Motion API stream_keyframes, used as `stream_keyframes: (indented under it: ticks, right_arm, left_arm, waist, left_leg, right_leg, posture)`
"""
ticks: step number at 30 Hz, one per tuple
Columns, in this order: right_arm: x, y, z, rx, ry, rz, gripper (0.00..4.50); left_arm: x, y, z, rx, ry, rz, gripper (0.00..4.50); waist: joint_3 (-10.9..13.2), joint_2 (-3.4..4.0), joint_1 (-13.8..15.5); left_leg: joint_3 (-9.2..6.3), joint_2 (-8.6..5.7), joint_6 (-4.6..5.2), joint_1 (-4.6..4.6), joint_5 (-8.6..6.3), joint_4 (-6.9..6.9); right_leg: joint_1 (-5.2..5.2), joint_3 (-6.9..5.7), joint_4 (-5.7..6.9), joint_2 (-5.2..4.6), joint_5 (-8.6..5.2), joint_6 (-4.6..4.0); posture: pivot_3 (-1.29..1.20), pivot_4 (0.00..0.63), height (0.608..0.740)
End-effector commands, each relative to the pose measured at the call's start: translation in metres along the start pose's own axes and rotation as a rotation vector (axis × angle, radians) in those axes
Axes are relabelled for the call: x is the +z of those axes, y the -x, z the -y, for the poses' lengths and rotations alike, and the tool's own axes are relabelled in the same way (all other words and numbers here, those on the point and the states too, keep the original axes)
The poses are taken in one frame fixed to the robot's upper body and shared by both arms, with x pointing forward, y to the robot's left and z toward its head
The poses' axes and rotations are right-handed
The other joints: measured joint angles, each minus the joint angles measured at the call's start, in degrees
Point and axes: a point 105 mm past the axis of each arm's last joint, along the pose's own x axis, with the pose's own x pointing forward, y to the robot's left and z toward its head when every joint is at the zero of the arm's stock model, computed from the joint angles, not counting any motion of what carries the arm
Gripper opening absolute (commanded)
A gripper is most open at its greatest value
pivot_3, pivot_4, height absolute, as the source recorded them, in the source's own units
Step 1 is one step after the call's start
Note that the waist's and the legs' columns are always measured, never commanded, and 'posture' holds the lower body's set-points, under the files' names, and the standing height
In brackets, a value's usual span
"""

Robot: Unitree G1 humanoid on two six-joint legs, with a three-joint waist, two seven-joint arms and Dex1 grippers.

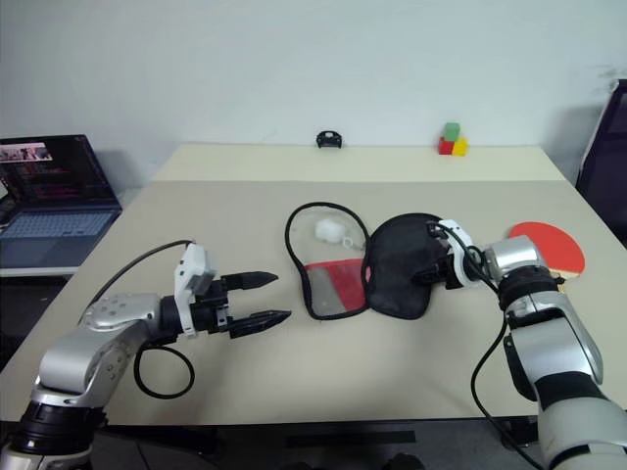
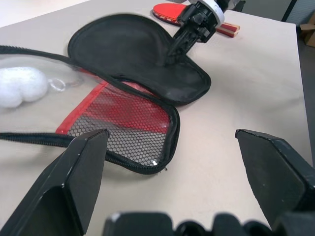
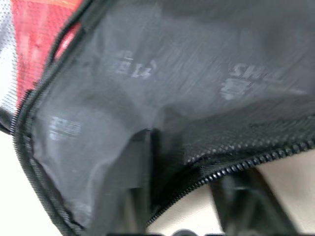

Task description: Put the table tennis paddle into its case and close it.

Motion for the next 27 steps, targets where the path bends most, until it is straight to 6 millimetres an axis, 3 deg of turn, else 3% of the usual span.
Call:
stream_keyframes:
  ticks: [1,6,15,18,24,27]
  right_arm:
    - [0.023,0.013,0.005,-0.042,0.014,0.090,2.65]
    - [0.033,0.023,0.016,-0.093,-0.079,0.195,2.65]
    - [0.003,0.008,0.018,-0.083,-0.251,0.274,2.65]
    - [-0.014,-0.005,0.015,-0.122,-0.269,0.318,2.05]
    - [-0.018,-0.009,0.006,-0.152,-0.307,0.380,0.03]
    - [-0.005,-0.005,0.009,-0.169,-0.293,0.407,0.03]
  left_arm:
    - [0.010,-0.001,0.001,-0.011,-0.045,0.023,4.50]
    - [0.011,-0.002,0.001,-0.011,-0.048,0.027,4.50]
    - [0.009,-0.003,0.000,-0.012,-0.042,0.031,4.50]
    - [0.009,-0.004,-0.002,-0.014,-0.042,0.032,4.50]
    - [0.009,-0.006,-0.003,-0.021,-0.043,0.030,4.50]
    - [0.010,-0.007,-0.004,-0.022,-0.046,0.031,4.50]
  waist:
    - [0.00,0.00,0.05]
    - [0.00,0.00,0.06]
    - [-0.01,-0.01,0.06]
    - [-0.07,-0.10,-0.06]
    - [-0.07,-0.10,-0.23]
    - [-0.07,-0.09,-0.19]
  left_leg:
    - [-0.01,0.00,0.00,0.00,0.00,0.00]
    - [0.01,-0.01,0.00,0.00,0.00,0.00]
    - [0.05,0.00,0.00,-0.01,0.00,0.00]
    - [0.11,0.02,0.01,0.05,0.00,0.03]
    - [0.20,0.03,0.00,0.28,0.02,0.13]
    - [0.18,0.02,-0.02,0.34,0.06,0.14]
  right_leg:
    - [0.00,-0.01,0.01,-0.01,0.00,0.00]
    - [0.00,-0.01,0.01,-0.01,0.00,0.00]
    - [0.01,0.02,0.01,-0.01,0.00,0.00]
    - [0.00,0.07,0.26,-0.01,0.00,0.01]
    - [-0.02,0.12,0.70,0.01,-0.01,0.00]
    - [0.01,0.11,0.77,0.02,-0.01,-0.01]
  posture:
    - [0.00,0.150,0.740]
    - [0.00,0.150,0.740]
    - [0.00,0.150,0.740]
    - [0.00,0.150,0.740]
    - [0.00,0.150,0.740]
    - [0.00,0.150,0.740]
